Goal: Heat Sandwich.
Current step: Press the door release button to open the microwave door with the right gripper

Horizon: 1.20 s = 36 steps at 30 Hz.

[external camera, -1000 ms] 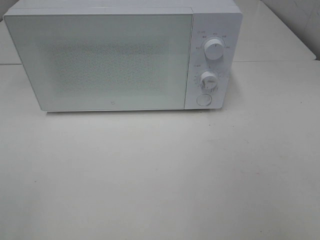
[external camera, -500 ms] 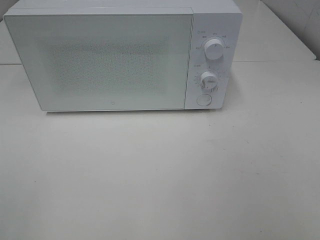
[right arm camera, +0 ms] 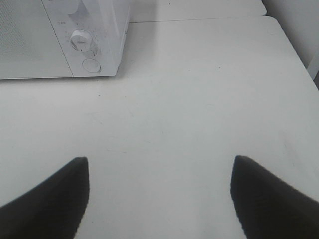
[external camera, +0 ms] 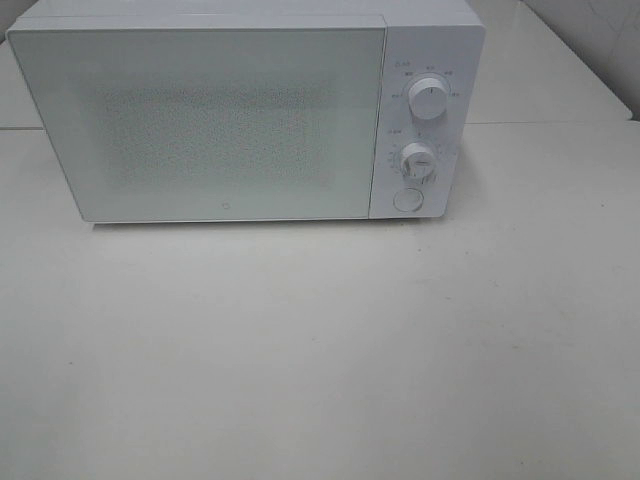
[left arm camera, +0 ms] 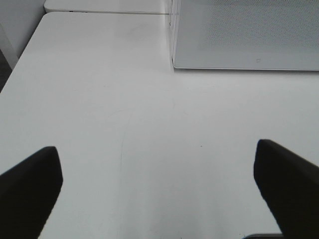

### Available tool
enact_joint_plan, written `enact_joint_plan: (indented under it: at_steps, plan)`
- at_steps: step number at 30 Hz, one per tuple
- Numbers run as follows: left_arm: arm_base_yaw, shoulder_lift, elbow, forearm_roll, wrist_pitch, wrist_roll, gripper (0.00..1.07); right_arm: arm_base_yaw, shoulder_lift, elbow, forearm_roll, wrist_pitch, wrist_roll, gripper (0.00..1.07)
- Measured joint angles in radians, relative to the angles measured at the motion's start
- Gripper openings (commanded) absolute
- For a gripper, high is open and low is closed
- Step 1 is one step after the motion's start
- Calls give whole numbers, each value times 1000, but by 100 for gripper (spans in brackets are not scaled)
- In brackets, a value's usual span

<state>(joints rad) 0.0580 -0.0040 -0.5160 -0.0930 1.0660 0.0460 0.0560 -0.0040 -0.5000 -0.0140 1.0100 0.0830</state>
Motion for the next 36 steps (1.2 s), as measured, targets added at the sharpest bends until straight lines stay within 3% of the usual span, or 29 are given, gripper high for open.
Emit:
enact_joint_plan:
  at_steps: [11, 19, 29, 36]
  plan:
    - [0, 0, 0, 0, 0, 0, 100, 0, 0, -10, 14, -41, 0, 76]
    - [0, 0, 0, 0, 0, 0, 100, 0, 83, 1, 14, -290, 0, 76]
    - [0, 0, 0, 0, 0, 0, 100, 0, 219, 99, 14, -585, -33, 76]
    - [0, 0, 0, 0, 0, 0, 100, 0, 394, 142, 14, -793, -37, 76]
